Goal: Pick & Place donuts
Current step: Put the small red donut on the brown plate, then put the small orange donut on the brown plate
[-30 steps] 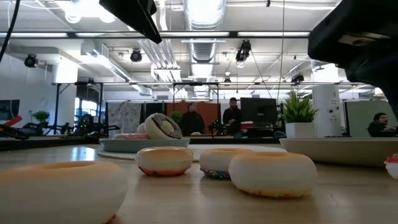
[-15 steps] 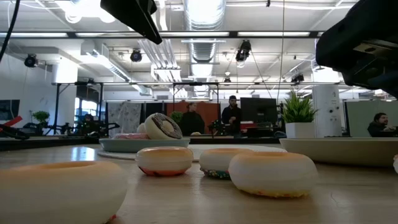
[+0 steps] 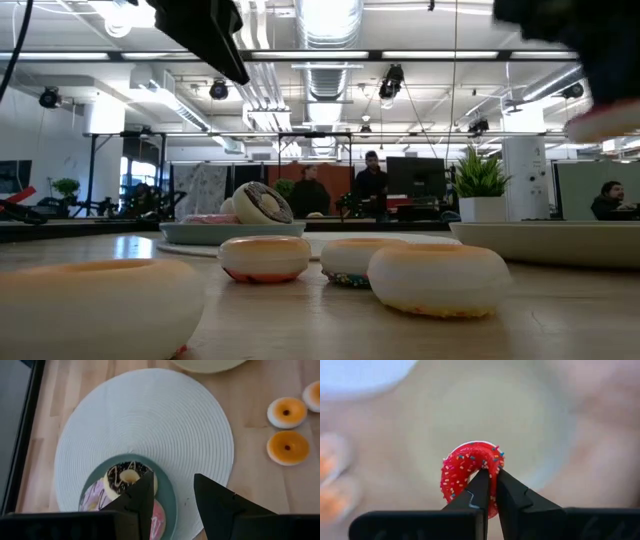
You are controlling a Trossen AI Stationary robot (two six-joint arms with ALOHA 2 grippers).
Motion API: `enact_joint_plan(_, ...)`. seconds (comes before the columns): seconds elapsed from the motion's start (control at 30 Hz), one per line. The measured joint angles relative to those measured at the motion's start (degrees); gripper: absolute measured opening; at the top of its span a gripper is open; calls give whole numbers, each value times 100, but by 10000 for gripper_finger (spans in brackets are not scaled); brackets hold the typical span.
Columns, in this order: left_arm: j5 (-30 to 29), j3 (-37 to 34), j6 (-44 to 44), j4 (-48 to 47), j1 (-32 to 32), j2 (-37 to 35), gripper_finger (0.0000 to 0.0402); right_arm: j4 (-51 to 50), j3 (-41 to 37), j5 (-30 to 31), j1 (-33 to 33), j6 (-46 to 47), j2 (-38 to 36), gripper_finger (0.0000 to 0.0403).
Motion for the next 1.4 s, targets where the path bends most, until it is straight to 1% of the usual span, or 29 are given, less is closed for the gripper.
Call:
enact_joint_plan(0.03,-2,-37,-45,3,0,0,115,-23,-154,14,-185,-270,-53,16)
enact_joint_plan(0.1,-4,-125,-179,3,0,-1,115,371,-524,-34,-555,-940,-172,16)
enact_joint_plan(0.17,-8,-221,-322,21,0,-4,115,1189,-882,-165,-887,-1520,-272,17)
enact_joint_plan(0.23,-8,-300,-522,1,0,-4,115,1965,-1224,-209,-1099,-1830,-329,21)
enact_joint_plan(0.3,-2,-350,-740,30,-11,-4,115,2245,-1485,-208,-1248,-1826,-370,28)
enact_joint_plan(0.47,17,-379,-1021,122,-66,-4,115,2332,-1857,-207,-1404,-1989,-438,58)
enact_joint_plan(0.6,98,-396,-1078,510,-74,-4,115,2517,-1972,-112,-1497,-2111,-467,99)
enact_joint_plan(0.67,181,-437,-1078,777,-74,-4,115,2517,-1981,30,-1518,-2123,-453,125)
enact_joint_plan(0.77,355,-469,-1122,861,-76,-4,115,2496,-1945,255,-1518,-2122,-451,163)
enact_joint_plan(0.87,514,-492,-1143,873,-110,-4,115,2377,-1789,767,-1447,-2210,-519,192)
enact_joint_plan(0.97,667,-648,-857,1001,-215,-4,115,2351,-1481,1225,-1240,-2660,-635,210)
enact_joint_plan(1.07,992,-971,-243,1513,-421,33,115,2329,-1105,1416,-942,-3497,-681,216)
enact_joint_plan(1.13,1088,-1212,-5,1992,-604,91,115,2222,-887,1452,-742,-3798,-649,216)
enact_joint_plan(1.2,1091,-1318,156,2382,-823,176,115,2105,-755,1470,-565,-3996,-626,214)
enact_joint_plan(1.3,969,-1375,450,2571,-1229,413,115,2048,-712,1532,-348,-4130,-609,209)
enact_joint_plan(1.4,818,-1316,740,2553,-1592,826,115,1929,-788,1535,-210,-4185,-609,206)
